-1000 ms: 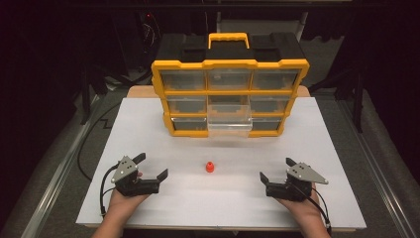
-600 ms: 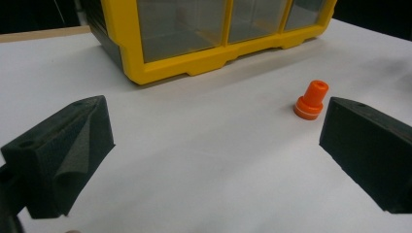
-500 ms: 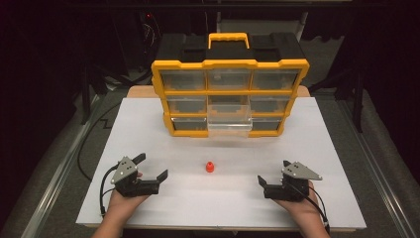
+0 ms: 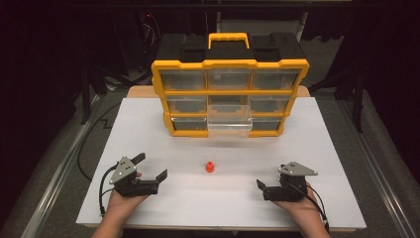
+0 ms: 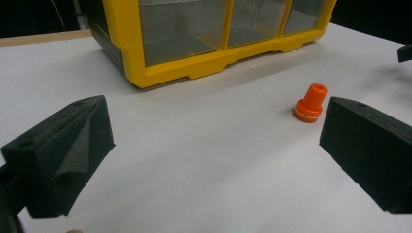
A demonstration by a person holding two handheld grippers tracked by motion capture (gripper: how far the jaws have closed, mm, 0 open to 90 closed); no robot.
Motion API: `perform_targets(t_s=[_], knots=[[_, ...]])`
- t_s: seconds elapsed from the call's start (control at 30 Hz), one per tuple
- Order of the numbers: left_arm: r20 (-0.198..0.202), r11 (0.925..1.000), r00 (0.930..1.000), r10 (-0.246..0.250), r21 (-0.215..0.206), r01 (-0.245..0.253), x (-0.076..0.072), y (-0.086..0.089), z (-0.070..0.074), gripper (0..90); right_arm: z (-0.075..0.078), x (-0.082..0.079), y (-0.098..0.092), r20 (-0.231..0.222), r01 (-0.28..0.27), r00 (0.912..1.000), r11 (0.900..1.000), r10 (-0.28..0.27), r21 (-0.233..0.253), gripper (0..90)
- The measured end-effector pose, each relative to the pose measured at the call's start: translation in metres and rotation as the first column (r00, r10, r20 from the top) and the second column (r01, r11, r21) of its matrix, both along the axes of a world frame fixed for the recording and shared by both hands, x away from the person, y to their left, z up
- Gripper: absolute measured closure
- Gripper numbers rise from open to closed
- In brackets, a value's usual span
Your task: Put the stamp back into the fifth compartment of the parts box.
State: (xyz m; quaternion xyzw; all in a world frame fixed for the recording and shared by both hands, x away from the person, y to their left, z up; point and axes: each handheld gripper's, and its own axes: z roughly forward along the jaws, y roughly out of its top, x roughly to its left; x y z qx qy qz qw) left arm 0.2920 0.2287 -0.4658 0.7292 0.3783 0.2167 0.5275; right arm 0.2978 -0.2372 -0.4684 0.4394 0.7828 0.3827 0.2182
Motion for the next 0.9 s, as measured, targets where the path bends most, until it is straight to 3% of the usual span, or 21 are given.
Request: perform_targets(t_s=[0.57,0.9], knots=[[0.009,0.9998,0.9998,-0.018,0.001,0.018,-0.002,-0.002,0.001,0.2,0.000,-0.003,0.018,0.010,-0.086,0.9962,0.996,0.086,0.007,0.0],[0.014,0.9994,0.9993,-0.033,0.003,0.033,-0.002,-0.002,0.000,0.2,0.006,0.002,0.054,0.019,-0.181,0.9834,0.983,0.180,0.030,0.0]])
